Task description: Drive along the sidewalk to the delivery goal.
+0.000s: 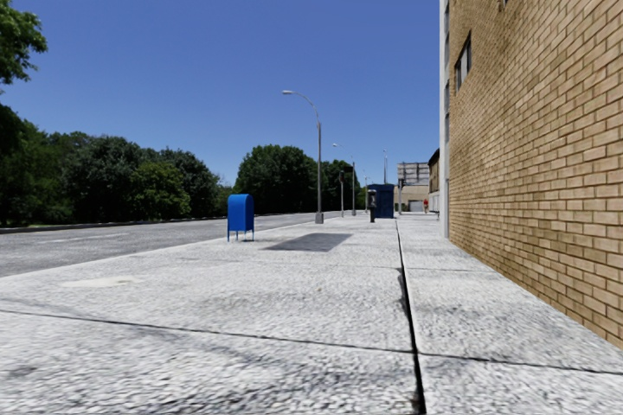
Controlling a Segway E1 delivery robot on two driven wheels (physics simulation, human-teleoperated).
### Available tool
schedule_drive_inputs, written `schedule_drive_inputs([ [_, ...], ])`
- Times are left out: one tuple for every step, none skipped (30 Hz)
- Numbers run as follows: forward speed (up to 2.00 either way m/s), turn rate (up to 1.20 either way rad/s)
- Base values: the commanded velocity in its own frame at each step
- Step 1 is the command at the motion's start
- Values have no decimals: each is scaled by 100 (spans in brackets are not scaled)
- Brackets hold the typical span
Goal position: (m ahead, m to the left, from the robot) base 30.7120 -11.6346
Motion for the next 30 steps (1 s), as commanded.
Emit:
schedule_drive_inputs([
  [200, -20],
  [200, -20],
  [200, -20],
  [200, -20],
  [200, -20],
  [200, -20],
  [200, -20],
  [200, -20],
  [200, -21],
  [200, -26],
  [200, -26],
  [200, -29],
  [200, -29],
  [200, -30],
  [200, -30],
  [200, -30],
  [200, -30],
  [200, -30],
  [200, -30],
  [200, -30],
  [200, -30],
  [200, -30],
  [200, -30],
  [200, -30],
  [200, -30],
  [200, -30],
  [200, -30],
  [200, -31],
  [200, -31],
  [200, -35],
])
